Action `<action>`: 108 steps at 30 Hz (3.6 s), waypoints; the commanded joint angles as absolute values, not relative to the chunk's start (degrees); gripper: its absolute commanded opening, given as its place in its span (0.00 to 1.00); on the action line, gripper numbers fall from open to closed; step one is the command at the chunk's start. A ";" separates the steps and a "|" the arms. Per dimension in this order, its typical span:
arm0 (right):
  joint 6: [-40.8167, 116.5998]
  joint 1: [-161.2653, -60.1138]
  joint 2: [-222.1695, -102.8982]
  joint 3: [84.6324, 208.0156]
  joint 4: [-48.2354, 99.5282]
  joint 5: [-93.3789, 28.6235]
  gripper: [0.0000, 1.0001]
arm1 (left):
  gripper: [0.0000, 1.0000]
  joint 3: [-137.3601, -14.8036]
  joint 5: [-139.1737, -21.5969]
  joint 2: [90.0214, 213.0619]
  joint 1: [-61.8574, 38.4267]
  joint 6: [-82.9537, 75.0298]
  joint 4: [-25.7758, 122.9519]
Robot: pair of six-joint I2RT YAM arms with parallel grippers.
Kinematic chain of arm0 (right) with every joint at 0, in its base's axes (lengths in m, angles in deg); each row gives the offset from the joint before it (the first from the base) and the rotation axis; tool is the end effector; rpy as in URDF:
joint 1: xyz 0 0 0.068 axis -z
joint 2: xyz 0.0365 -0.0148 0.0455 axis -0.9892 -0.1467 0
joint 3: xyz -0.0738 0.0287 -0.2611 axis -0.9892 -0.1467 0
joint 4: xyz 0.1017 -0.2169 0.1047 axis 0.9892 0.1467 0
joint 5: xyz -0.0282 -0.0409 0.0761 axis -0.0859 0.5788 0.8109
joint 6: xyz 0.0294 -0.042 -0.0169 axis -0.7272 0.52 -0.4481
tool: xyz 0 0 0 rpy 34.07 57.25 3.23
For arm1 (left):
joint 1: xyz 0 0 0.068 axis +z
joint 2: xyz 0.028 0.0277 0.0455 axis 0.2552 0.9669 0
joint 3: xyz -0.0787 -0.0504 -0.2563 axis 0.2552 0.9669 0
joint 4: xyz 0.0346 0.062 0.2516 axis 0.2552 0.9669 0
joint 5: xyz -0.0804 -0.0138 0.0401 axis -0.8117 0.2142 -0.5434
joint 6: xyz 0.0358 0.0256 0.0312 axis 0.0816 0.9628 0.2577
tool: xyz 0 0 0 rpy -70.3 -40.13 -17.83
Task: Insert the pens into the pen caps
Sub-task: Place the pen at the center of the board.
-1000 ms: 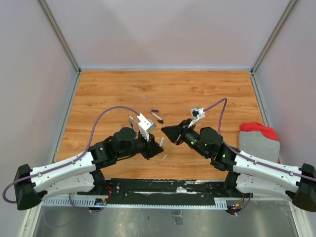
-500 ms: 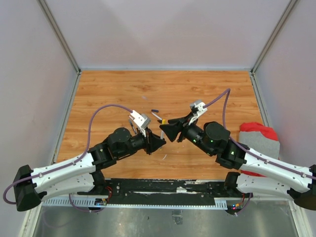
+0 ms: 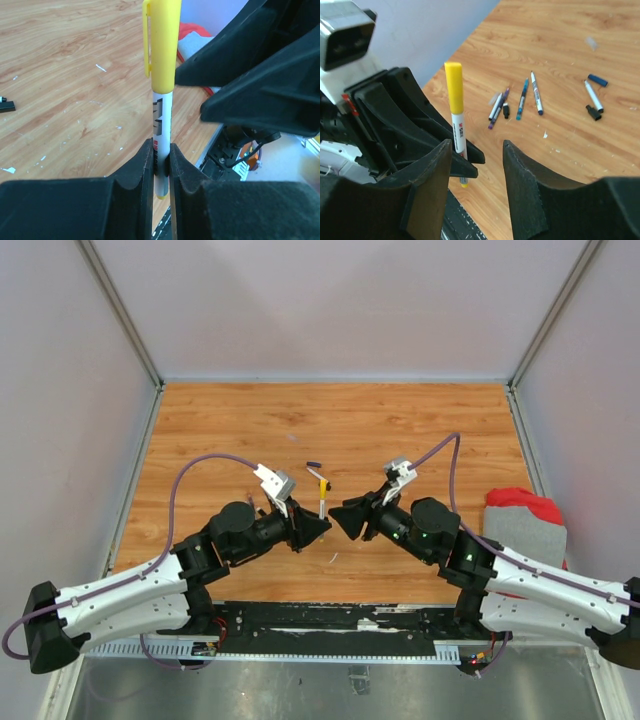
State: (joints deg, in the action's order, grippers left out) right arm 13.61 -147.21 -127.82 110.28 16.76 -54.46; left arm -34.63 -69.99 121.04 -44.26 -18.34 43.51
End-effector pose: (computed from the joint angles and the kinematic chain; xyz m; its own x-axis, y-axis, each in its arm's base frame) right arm 0.0891 0.1755 0.3380 -0.3932 0.3441 -0.8526 -0.6730 0.5241 0.5219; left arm 0.1009 -0.1657 0.2846 -0.4231 -0.1448 -0.8944 0.7261 0.5363 -0.4303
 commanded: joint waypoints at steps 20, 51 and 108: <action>9.81 -148.00 -136.69 110.52 10.15 -49.48 0.29 | 0.00 -34.89 -71.44 120.68 -44.10 -17.87 41.81; 18.28 -120.73 -137.44 121.05 51.58 -42.21 0.00 | 0.70 -50.22 -72.76 128.76 -23.63 -16.64 68.52; 31.35 -95.48 -201.29 158.45 66.63 -42.39 0.09 | 0.78 -48.47 -62.19 116.63 -20.50 -8.50 77.39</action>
